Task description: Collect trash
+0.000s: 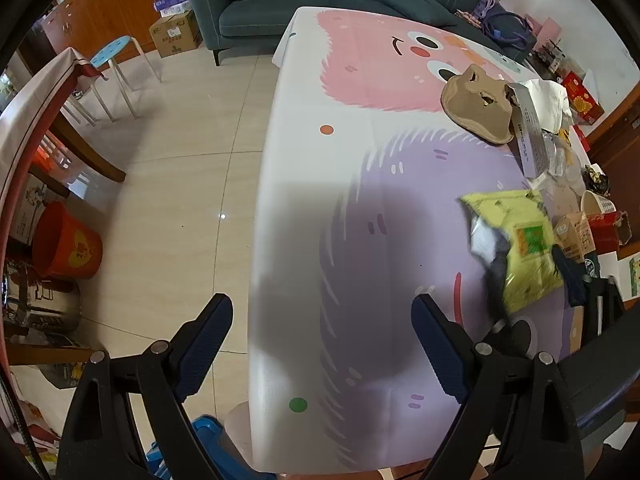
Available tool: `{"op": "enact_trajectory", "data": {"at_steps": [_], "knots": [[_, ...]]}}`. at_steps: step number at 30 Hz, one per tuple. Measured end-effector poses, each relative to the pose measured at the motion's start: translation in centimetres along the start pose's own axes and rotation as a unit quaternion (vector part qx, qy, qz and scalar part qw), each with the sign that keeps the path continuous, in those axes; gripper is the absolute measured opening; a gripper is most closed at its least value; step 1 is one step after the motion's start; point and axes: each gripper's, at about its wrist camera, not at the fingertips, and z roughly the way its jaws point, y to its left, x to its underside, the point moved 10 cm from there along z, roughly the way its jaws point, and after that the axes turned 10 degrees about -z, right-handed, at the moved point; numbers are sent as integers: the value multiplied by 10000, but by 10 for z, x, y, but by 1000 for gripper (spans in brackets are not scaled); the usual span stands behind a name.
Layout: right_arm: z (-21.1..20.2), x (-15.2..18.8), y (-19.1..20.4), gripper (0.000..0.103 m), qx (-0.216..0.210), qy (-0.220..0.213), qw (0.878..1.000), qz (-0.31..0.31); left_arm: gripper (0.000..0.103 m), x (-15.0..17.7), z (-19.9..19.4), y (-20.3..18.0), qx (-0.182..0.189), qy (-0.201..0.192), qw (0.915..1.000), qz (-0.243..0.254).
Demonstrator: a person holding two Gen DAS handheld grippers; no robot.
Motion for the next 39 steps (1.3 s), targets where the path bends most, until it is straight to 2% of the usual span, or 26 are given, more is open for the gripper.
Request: {"op": "enact_trajectory", "data": {"at_steps": [1, 2, 4, 5, 7, 13, 17, 20, 23, 25, 30, 32, 34, 39], "knots": [[0, -1, -2, 32, -44, -7, 10000, 66, 90, 0, 0, 0, -1, 5, 10000, 8], [1, -1, -4, 22, -46, 5, 9999, 127, 90, 1, 0, 0, 0, 16, 10000, 20], [1, -4, -12, 18, 2, 2, 9998, 209, 90, 1, 0, -1, 13, 21, 10000, 45], [0, -4, -15, 11, -9, -13, 9996, 280, 90, 0, 0, -2, 15, 19, 10000, 62], [-3, -8, -24, 3, -79, -63, 9991, 424, 90, -1, -1, -5, 34, 12, 10000, 88], [-24, -27, -58, 1, -516, -357, 9913, 1154, 90, -9, -6, -19, 160, -46, 9997, 204], [-47, -36, -94, 1, -926, -540, 9749, 1950, 90, -14, -12, -40, 277, -91, 9988, 405], [-58, -30, -117, 0, -1226, -543, 9603, 2444, 90, -16, -17, -61, 413, -94, 9973, 595], [-63, -9, -136, 0, -1470, -379, 9439, 2932, 90, -15, -21, -88, 578, -92, 9949, 820], [-64, 16, -148, 0, -1697, -172, 9237, 3431, 90, -14, -26, -109, 708, -106, 9921, 1034], [-72, 69, -170, 0, -1912, 125, 8901, 4135, 90, -8, -36, -167, 921, -218, 9812, 1681], [-79, 83, -176, 0, -1843, 111, 8877, 4217, 90, -5, -38, -186, 977, -256, 9771, 1872], [-85, 96, -178, 0, -1753, 136, 8911, 4184, 90, -2, -38, -202, 998, -256, 9740, 2016], [-99, 131, -190, 0, -1675, 249, 8820, 4397, 90, 9, -35, -233, 1078, -96, 9709, 2138]]}}
